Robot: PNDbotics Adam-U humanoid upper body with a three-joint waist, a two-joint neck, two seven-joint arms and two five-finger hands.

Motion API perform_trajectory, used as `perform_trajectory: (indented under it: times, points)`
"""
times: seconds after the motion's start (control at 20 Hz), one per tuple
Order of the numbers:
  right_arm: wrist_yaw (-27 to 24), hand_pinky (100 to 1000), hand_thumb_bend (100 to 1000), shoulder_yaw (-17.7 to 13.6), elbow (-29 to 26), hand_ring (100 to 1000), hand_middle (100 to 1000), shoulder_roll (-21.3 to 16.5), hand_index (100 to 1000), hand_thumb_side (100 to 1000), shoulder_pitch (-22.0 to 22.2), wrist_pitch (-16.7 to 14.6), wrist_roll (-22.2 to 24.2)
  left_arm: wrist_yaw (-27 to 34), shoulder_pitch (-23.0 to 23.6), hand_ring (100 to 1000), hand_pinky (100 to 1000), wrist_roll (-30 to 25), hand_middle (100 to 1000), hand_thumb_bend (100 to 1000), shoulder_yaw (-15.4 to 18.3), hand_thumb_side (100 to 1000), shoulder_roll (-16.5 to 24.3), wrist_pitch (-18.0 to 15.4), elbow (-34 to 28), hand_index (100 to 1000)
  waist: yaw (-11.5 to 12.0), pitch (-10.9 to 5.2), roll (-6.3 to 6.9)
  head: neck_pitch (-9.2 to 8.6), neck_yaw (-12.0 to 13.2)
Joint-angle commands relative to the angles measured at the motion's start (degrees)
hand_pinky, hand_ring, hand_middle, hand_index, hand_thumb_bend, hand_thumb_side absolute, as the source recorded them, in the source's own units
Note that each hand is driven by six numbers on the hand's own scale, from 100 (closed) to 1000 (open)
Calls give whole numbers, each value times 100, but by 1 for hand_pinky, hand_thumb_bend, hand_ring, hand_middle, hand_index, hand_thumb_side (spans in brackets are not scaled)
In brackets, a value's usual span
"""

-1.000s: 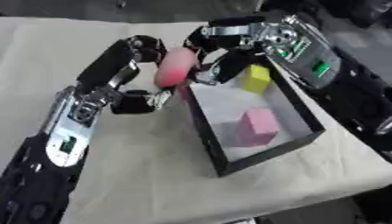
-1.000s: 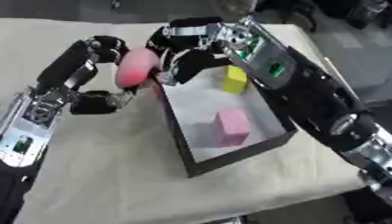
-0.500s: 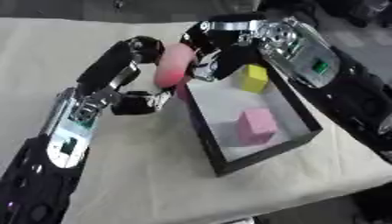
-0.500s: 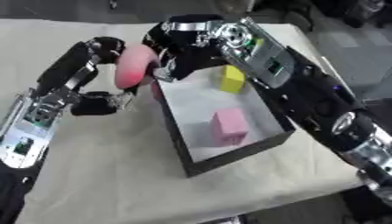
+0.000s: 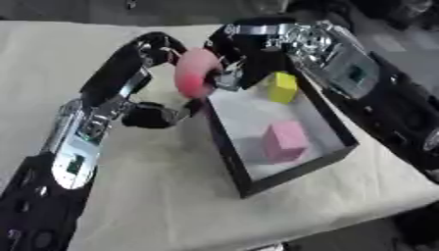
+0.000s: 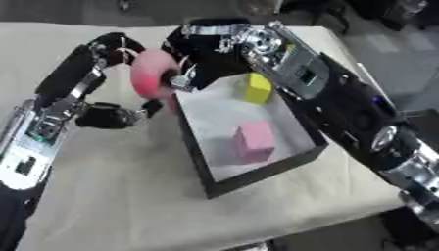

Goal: Pick up the objects with one hand, pass them to the other hand, and then place them into the box on the other side of the table.

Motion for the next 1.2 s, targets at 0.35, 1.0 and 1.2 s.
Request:
perform_trajectory:
  times: [0.35, 1.0, 1.2]
  points:
    - [10, 676, 100, -174, -48, 713, 383, -241, 582, 100, 23, -19, -133, -48, -16, 802, 984, 544, 688, 464, -1, 719, -23, 387, 36, 801, -25, -72, -32, -10, 188]
    - [30, 687, 100, -664, 129, 713, 383, -671, 582, 100, 565, -94, -823, 63, 282, 792, 964, 528, 670, 446, -32, 699, 311, 262, -72, 786, -199, -138, 58, -10, 23]
    - [109, 688, 100, -827, 267, 712, 383, -755, 582, 100, 827, -85, -1114, 80, 342, 792, 961, 554, 669, 447, -5, 700, 405, 256, -98, 787, -253, -166, 95, -10, -114]
